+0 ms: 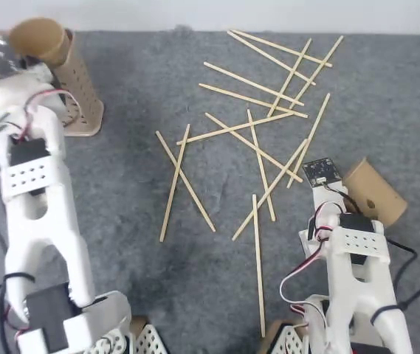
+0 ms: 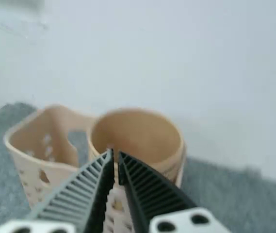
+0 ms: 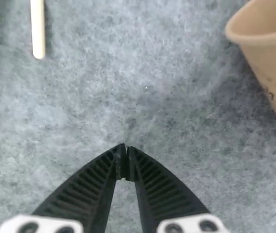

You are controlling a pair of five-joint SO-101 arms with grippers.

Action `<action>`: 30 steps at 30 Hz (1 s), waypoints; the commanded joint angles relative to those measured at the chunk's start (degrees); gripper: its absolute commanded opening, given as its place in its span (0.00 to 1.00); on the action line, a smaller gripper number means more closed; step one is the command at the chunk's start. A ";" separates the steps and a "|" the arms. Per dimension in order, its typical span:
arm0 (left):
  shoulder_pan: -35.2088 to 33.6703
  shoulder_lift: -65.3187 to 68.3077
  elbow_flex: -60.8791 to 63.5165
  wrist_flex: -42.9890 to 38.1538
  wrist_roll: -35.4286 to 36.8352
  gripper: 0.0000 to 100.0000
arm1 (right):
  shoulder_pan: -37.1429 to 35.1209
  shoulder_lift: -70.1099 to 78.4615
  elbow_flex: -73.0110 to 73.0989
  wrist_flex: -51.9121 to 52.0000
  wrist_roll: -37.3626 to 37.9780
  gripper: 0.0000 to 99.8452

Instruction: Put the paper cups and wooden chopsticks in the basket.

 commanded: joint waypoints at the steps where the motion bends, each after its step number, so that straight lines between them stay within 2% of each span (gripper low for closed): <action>1: -2.37 -2.73 -9.80 7.21 4.13 0.01 | -0.31 -2.33 -0.18 -0.22 0.53 0.01; 8: -3.87 -15.56 -18.07 34.46 4.13 0.01 | -0.22 -2.33 -0.18 -0.22 0.53 0.01; 12: -3.43 -24.26 -15.60 46.68 4.13 0.01 | -0.04 -2.33 -0.18 -0.13 0.53 0.01; 15: -1.23 -29.54 -8.66 51.60 4.13 0.01 | 2.95 -2.86 -0.44 0.04 0.18 0.01; 18: 0.79 -34.02 3.03 51.25 4.04 0.01 | 4.97 -6.81 -0.35 1.80 0.18 0.01; 23: 1.49 -39.82 26.95 41.32 -1.32 0.01 | 5.93 -17.01 -2.81 5.05 0.53 0.01; 26: 1.23 -42.64 39.08 36.40 -4.66 0.01 | 6.29 -19.47 -11.60 11.12 0.62 0.01; 30: 1.67 -44.92 51.03 31.65 -7.47 0.01 | 4.26 -11.65 -30.15 21.49 0.26 0.01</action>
